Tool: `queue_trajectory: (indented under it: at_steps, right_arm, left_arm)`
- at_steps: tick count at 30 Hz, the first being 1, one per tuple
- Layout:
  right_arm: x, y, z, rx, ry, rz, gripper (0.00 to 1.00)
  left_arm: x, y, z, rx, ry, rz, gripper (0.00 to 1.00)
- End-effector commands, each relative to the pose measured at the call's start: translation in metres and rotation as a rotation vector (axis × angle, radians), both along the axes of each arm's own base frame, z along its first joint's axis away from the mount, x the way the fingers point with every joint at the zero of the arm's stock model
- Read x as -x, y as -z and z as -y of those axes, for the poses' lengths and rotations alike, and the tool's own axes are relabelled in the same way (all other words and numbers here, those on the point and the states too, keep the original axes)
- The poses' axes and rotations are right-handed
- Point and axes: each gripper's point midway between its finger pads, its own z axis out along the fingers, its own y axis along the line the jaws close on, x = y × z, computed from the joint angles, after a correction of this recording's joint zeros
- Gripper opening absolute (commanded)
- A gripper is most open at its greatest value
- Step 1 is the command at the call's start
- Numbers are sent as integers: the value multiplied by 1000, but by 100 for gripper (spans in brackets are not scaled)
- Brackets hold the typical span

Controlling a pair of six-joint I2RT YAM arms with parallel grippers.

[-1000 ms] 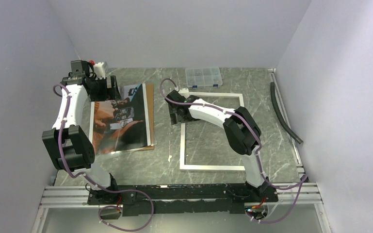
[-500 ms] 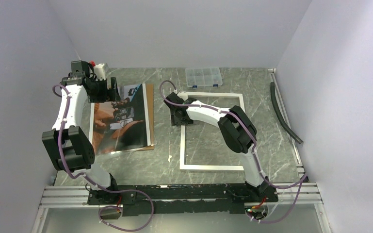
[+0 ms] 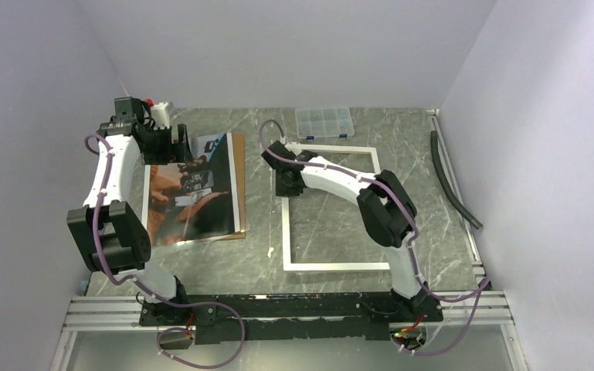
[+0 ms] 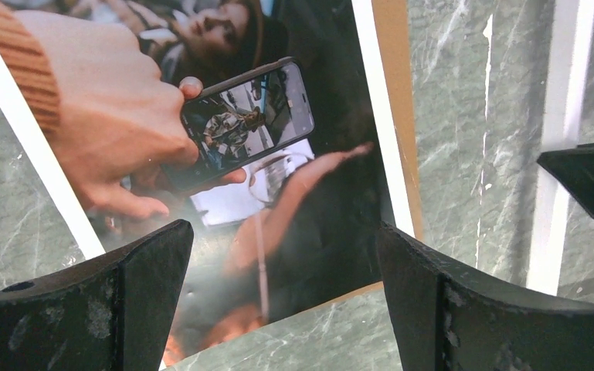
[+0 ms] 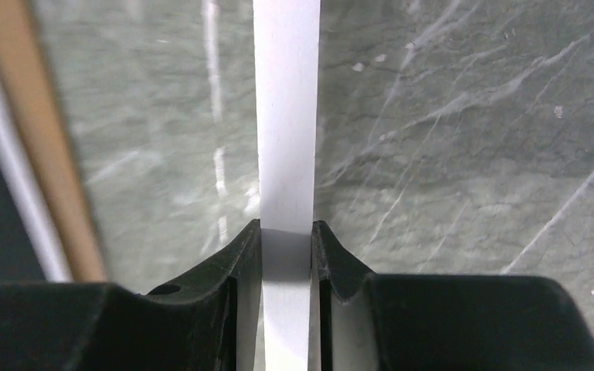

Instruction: Put the photo into the frame

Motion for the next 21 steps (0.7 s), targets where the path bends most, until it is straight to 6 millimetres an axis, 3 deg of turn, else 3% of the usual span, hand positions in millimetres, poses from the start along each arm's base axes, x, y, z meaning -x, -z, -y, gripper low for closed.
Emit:
queue_trajectory:
  at_steps: [1, 8, 12, 15, 21]
  right_arm:
    - [-13, -131, -37, -282, -1, 151, 10]
    - [-8, -223, -52, -521, -40, 171, 0]
    - [-8, -267, -53, -702, -44, 161, 0]
    - [-6, -291, -56, -832, -68, 139, 0]
    - [2, -325, -67, -1063, -145, 38, 0]
  left_arm:
    - [3, -19, 8, 1, 44, 49, 94]
    - [9, -19, 15, 13, 67, 38, 94]
    - [14, -19, 26, 49, 90, 24, 94]
    - [19, -23, 43, 100, 125, 30, 94]
    - [34, -41, 96, 138, 260, 70, 94]
